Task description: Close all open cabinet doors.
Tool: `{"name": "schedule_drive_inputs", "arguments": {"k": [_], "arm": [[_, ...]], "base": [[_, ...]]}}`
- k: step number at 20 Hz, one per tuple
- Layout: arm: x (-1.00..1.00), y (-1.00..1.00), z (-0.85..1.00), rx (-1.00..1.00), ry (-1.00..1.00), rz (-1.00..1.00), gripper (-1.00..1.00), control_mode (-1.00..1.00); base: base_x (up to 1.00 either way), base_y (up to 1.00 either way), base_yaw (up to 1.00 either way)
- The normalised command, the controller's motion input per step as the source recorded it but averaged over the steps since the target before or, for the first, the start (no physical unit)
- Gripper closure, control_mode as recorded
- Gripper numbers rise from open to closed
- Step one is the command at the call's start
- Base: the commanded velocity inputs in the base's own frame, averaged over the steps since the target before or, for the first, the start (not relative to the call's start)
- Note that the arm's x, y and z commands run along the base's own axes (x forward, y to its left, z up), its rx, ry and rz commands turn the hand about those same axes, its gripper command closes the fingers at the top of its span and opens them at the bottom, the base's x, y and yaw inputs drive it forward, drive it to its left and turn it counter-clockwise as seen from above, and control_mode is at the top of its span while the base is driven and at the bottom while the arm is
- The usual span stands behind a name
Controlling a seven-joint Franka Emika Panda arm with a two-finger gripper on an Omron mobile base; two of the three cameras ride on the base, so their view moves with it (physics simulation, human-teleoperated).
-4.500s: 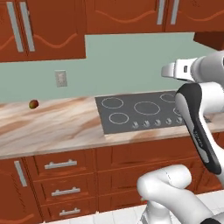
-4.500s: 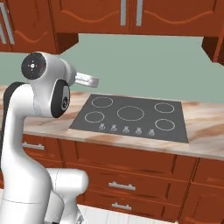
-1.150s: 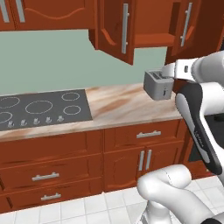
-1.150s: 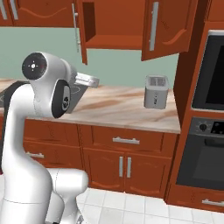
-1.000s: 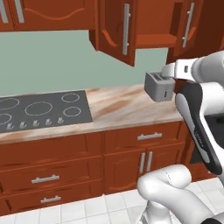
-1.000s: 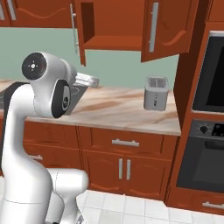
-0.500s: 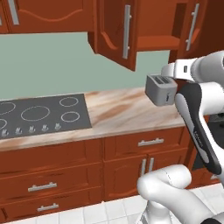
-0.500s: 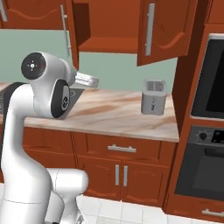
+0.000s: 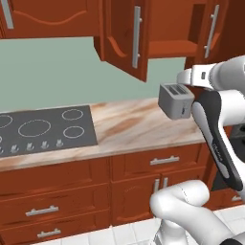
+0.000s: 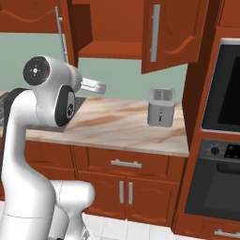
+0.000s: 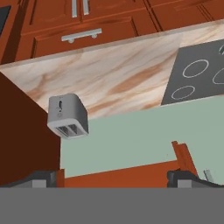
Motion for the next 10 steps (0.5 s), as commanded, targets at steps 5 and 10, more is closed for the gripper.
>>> {"name": "schedule_drive_inputs", "arguments": {"k": [5,10], "arm": [[0.0,0.0,0.0,0.0,0.0,0.0,-1.0,1.0],[0.0,0.0,0.0,0.0,0.0,0.0,-1.0,1.0]], "base": [[0.38,-0.19,0.0],[0.4,-0.19,0.0]]}}
